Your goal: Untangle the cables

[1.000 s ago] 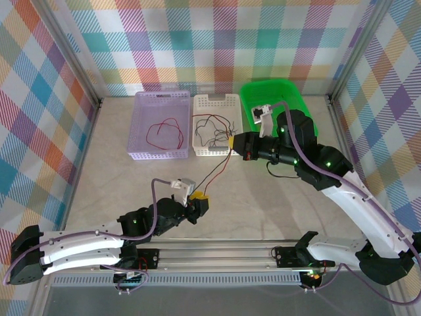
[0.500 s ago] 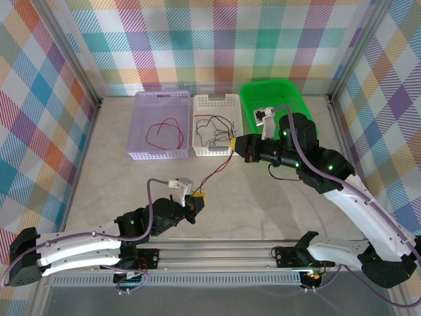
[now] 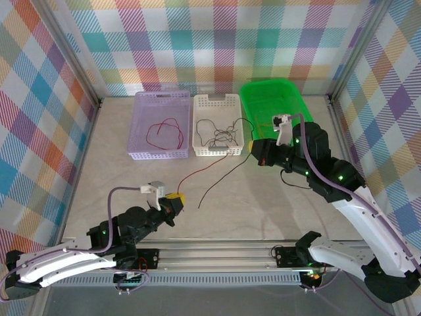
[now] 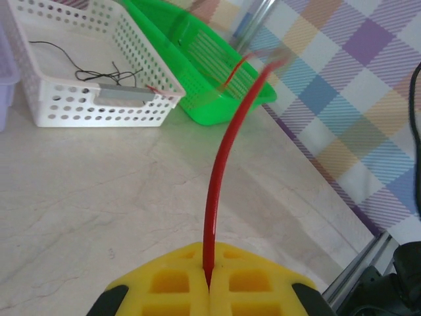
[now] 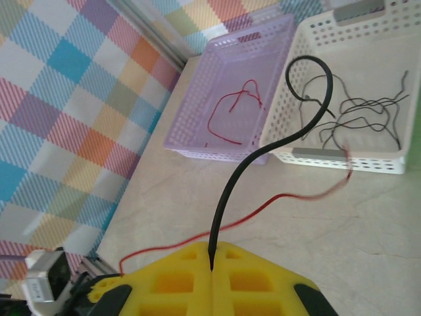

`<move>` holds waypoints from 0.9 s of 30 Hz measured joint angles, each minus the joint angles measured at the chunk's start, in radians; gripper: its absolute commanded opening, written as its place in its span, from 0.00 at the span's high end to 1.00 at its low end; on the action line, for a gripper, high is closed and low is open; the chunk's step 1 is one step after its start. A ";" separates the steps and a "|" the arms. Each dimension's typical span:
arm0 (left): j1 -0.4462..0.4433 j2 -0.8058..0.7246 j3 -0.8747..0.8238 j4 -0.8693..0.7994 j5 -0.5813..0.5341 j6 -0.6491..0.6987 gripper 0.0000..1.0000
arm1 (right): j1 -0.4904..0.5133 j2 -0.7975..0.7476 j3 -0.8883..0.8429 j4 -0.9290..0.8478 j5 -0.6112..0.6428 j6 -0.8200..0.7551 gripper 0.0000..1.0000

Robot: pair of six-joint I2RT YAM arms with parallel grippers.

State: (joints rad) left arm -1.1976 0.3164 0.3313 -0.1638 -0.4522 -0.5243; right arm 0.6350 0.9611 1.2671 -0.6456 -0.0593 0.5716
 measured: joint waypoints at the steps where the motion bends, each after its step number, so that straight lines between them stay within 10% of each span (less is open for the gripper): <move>1: 0.000 -0.025 0.000 -0.027 -0.011 -0.005 1.00 | -0.008 -0.006 -0.006 -0.005 0.000 -0.004 1.00; 15: 0.000 -0.176 0.084 -0.310 -0.100 -0.031 1.00 | -0.082 -0.125 -0.097 -0.079 0.091 -0.038 1.00; 27: 0.000 -0.014 0.459 -0.454 -0.095 -0.036 1.00 | -0.101 -0.228 -0.286 -0.105 0.171 -0.070 1.00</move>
State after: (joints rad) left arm -1.1976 0.3019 0.7898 -0.6178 -0.5476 -0.5606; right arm 0.5343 0.7330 0.9806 -0.7506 0.1112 0.5018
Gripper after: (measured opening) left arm 0.043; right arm 0.042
